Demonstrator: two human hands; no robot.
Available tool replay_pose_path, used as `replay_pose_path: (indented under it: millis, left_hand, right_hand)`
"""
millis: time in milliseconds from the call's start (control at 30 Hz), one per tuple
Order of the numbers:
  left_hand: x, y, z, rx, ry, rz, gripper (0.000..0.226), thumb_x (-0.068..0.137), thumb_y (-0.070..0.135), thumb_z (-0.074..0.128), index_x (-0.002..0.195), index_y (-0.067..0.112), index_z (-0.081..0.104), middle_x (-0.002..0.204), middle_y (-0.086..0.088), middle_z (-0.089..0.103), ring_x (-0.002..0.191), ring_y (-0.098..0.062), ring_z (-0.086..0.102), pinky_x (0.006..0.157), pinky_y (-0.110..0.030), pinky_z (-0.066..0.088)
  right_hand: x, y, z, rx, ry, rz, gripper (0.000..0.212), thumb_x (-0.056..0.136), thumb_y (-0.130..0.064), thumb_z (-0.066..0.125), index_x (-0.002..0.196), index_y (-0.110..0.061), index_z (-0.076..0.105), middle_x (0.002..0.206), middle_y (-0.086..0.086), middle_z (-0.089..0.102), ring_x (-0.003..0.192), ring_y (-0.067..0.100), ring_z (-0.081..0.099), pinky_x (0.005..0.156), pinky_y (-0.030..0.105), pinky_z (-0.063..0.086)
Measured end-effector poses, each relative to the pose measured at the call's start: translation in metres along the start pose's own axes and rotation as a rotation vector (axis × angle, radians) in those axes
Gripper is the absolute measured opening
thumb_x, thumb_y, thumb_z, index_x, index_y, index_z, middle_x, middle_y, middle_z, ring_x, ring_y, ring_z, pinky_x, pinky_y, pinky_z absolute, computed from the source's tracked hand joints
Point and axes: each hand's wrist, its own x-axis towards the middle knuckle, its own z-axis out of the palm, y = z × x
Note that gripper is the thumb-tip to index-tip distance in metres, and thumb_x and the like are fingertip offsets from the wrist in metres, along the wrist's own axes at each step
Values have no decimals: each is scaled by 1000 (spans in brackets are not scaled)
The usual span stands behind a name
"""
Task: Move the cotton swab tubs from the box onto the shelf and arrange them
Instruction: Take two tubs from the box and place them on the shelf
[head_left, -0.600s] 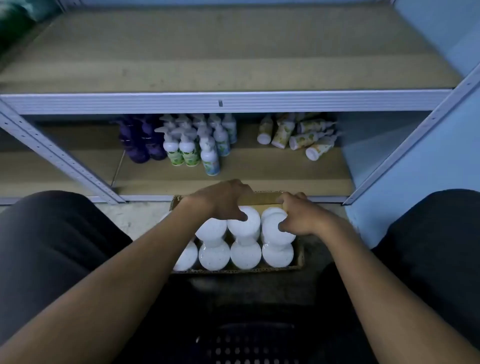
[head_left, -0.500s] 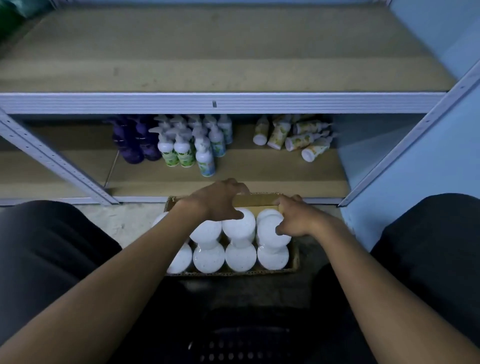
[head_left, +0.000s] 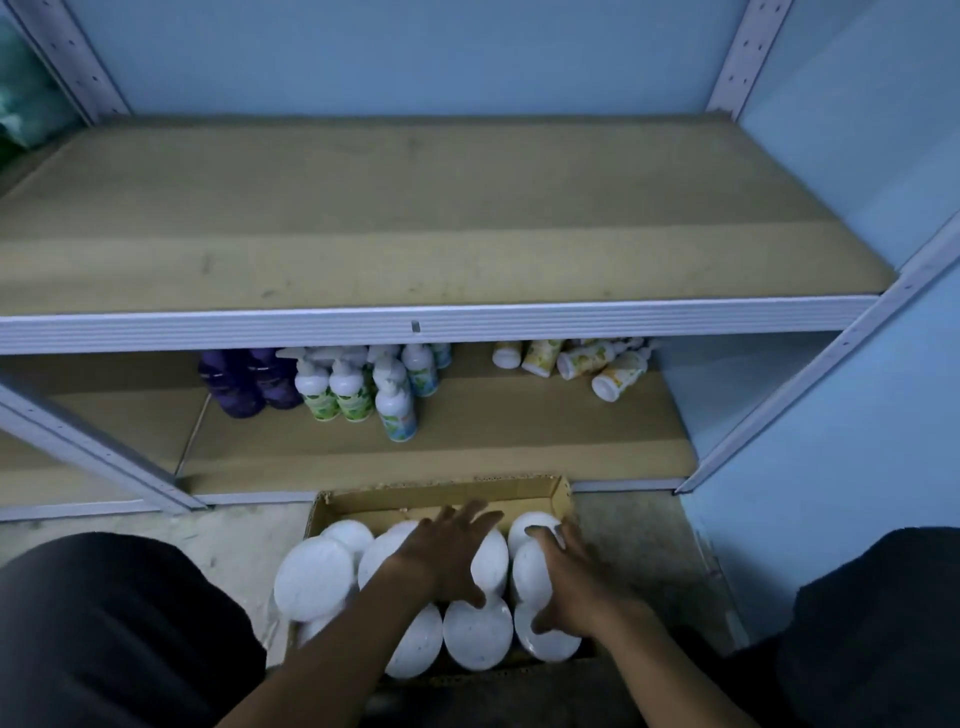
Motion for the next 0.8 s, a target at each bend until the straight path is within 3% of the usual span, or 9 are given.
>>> replay_pose_path:
  millis: [167, 367, 533, 667, 800]
  left_hand:
    - [6, 5, 9, 92, 4, 10, 104, 78, 48, 75, 157, 24, 12, 163, -2, 9, 143, -35, 23, 107, -53, 36]
    - [5, 12, 18, 153, 108, -4, 94, 78, 38, 74, 153, 22, 20, 155, -4, 23, 135, -33, 32, 100, -47, 44]
    - [-13, 20, -9, 67, 98, -14, 102, 76, 37, 76, 156, 24, 14, 157, -2, 17, 142, -34, 22, 102, -52, 44]
    - [-48, 35, -57, 34, 218, -2, 99, 76, 38, 75, 155, 23, 17, 156, -1, 24, 136, -30, 28, 103, -47, 43]
    - [-83, 47, -108, 44, 406, 43, 90, 74, 44, 74, 149, 22, 30, 145, 1, 37, 128, -26, 38, 98, -42, 45]
  right_hand:
    - [0, -3, 0, -20, -8, 15, 104, 79, -31, 81, 156, -34, 12, 164, 4, -4, 147, 36, 19, 109, 46, 41]
    - [1, -6, 10, -43, 92, 10, 93, 82, -25, 76, 153, -35, 17, 158, 3, 9, 139, 31, 30, 103, 42, 45]
    - [-13, -11, -14, -9, 103, -29, 88, 78, -23, 78, 148, -36, 25, 153, -1, 16, 130, 29, 38, 93, 38, 48]
    - [-38, -17, -61, -29, 126, -73, 80, 74, -29, 80, 137, -35, 31, 149, 1, 22, 125, 30, 41, 88, 40, 49]
    - [-73, -25, -117, -48, 196, -125, 87, 74, -31, 79, 143, -40, 26, 138, -4, 31, 124, 26, 41, 86, 42, 50]
